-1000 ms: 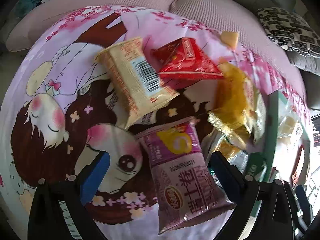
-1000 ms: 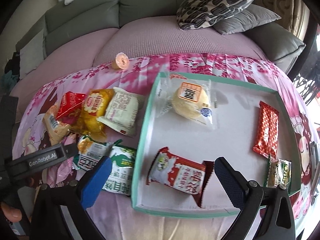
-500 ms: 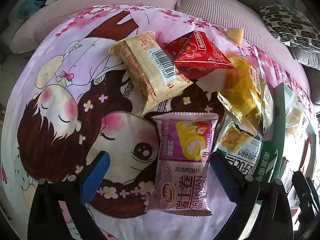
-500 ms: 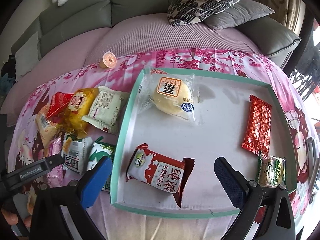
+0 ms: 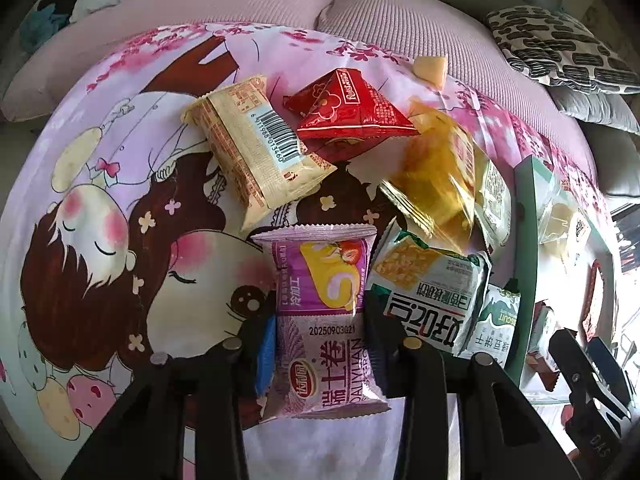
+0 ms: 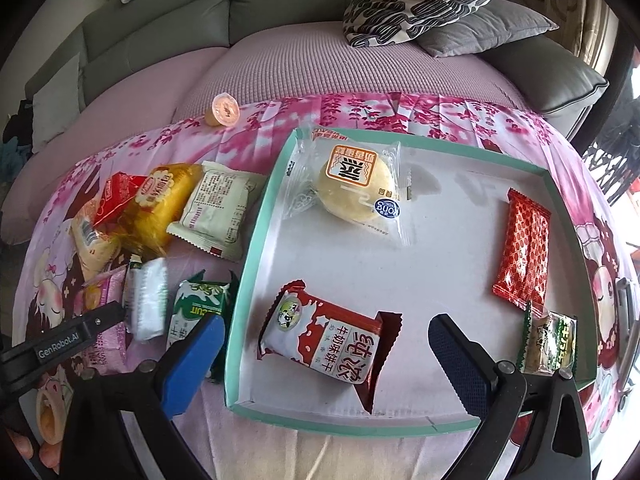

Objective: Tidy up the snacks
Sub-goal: 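Grasp the purple swiss roll pack in the pile with the left tool, then grasp the white-green biscuit pack with the right tool while the left holds the purple pack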

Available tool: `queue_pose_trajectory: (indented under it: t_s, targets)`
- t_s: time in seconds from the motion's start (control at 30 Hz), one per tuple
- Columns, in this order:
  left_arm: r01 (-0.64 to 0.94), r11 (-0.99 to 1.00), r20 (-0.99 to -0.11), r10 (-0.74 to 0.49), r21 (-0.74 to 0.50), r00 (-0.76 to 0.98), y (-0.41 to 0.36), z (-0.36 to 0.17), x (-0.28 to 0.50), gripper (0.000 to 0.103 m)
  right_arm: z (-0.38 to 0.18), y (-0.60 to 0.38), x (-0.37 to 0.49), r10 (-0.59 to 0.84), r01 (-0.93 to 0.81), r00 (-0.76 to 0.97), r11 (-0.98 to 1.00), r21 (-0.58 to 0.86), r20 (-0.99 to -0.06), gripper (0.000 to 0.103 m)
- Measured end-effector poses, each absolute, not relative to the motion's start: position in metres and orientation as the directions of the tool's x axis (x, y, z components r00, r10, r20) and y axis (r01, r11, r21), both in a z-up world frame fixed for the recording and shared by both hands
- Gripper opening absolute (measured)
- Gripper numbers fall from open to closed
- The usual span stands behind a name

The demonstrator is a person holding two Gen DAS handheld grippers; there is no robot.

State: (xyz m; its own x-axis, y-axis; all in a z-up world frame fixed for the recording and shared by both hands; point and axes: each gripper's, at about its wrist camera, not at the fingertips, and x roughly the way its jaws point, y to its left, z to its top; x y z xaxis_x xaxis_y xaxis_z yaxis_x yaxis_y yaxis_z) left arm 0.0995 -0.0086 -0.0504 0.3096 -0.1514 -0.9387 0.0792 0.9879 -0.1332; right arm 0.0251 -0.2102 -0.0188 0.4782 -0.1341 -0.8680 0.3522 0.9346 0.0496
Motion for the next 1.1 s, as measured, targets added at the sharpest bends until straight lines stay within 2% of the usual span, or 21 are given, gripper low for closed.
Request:
queue_pose_trajectory:
  t_s: [0.73, 1.1]
  targets:
    - [0.031, 0.993, -0.926, -0.117, -0.114, 0.36, 0.008, -0.027, 0.103, 0.038, -0.012, -0.201, 0.028, -0.121, 0.323, 0.516, 0.944, 0.062, -0.848, 0.103]
    - [-0.04, 0.992, -0.915, -0.094, -0.119, 0.393, 0.034, -0.019, 0.11, 0.038, -0.007, -0.142, 0.057, -0.026, 0.122, 0.586, 0.991, 0.057, -0.81, 0.103]
